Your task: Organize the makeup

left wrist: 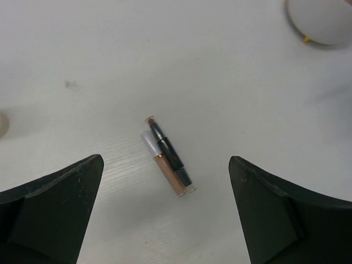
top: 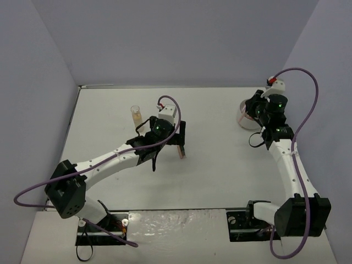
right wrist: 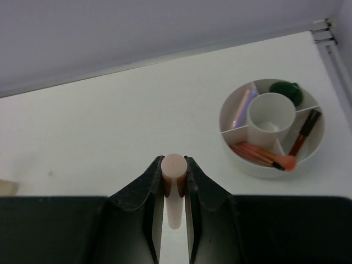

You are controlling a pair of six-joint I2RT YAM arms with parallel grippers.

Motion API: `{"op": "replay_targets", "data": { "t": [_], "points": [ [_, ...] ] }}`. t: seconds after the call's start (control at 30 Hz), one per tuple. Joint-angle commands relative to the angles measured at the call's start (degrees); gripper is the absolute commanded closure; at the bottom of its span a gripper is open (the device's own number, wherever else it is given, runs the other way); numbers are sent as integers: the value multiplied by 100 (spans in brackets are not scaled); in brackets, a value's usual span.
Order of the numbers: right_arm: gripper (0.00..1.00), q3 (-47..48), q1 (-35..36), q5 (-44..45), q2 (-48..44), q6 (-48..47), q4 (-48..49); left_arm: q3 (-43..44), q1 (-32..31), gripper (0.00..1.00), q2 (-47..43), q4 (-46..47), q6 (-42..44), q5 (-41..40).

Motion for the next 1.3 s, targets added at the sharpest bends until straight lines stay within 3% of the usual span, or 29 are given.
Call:
{"op": "replay_targets", "data": {
  "t": [0.0,0.17,0.5,1.27],
  "points": [
    [100,253,-699,849,416,-198,1328,-58,378,3,-265,-517,-417,-298],
    [100,415,-1353,691,1024,-99,1853,-381,805,3,-351,-293,-488,44],
    [100,759,-1919,320,2008,-64,2441,-317,904,3,-79,-180,-550,282],
    [100,1226,-1937,-619,3281,-296,2332,-278,898,3,41,12,-670,381]
  ]
}}
